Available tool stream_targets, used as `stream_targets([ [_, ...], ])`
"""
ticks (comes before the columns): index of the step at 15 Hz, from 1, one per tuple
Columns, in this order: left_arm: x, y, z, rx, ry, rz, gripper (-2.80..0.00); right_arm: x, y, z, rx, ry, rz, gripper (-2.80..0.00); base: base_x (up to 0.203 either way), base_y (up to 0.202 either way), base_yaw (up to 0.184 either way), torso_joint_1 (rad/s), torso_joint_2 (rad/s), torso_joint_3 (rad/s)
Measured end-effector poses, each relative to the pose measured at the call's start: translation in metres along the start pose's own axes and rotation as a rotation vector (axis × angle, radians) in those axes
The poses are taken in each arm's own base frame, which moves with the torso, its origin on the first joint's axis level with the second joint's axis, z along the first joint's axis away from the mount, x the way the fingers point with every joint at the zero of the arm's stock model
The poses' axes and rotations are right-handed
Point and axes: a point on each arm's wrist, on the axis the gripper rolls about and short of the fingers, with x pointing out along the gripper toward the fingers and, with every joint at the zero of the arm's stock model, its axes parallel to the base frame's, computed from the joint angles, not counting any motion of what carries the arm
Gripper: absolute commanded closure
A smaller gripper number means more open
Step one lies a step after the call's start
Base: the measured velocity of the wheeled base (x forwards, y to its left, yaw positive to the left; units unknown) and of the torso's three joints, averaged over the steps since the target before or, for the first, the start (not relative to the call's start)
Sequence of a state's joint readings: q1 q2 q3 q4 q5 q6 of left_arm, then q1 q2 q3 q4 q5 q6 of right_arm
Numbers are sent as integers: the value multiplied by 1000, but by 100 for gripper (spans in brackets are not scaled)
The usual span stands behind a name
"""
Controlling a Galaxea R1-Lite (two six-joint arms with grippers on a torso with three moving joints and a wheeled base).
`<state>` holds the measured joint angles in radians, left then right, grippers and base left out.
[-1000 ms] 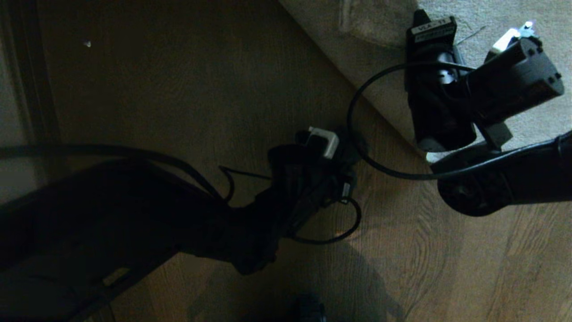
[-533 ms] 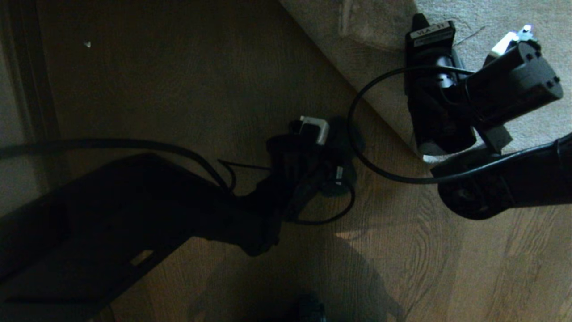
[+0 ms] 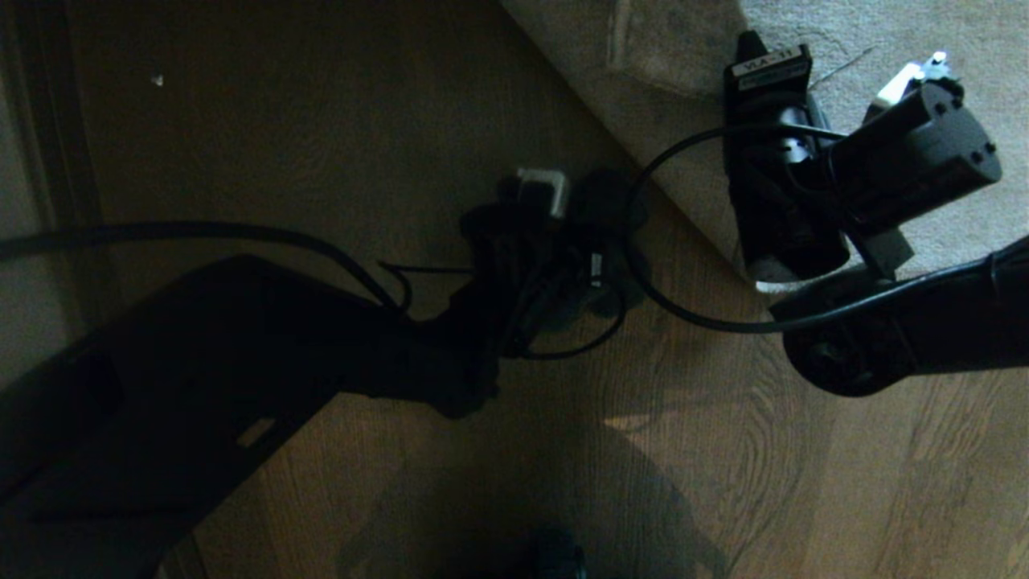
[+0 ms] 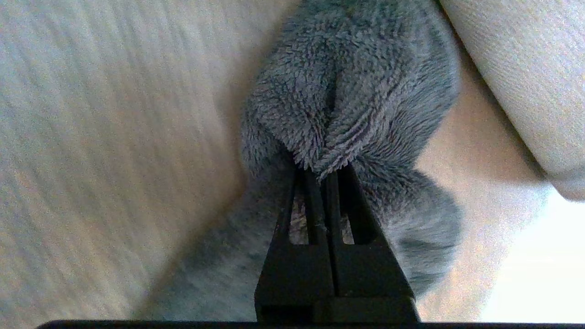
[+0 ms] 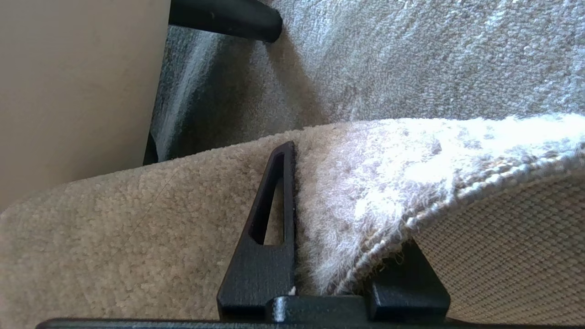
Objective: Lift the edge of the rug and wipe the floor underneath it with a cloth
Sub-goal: Wipe the floor under the carpet with a rag
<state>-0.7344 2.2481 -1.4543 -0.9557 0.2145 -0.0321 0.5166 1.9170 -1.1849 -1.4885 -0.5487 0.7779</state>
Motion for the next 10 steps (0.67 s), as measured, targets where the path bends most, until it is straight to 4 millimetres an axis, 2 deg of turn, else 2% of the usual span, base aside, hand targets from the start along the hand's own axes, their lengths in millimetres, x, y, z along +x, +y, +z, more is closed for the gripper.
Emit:
stream_targets([
  [4, 9, 32, 3, 6, -24, 66, 0, 0, -2, -2, -2, 4, -4, 0, 0, 0, 0, 0, 0, 0],
  [10, 15, 98, 14, 17, -66, 202, 0, -2, -5, -4, -8, 13, -10, 0, 0, 0, 0, 0, 0, 0],
])
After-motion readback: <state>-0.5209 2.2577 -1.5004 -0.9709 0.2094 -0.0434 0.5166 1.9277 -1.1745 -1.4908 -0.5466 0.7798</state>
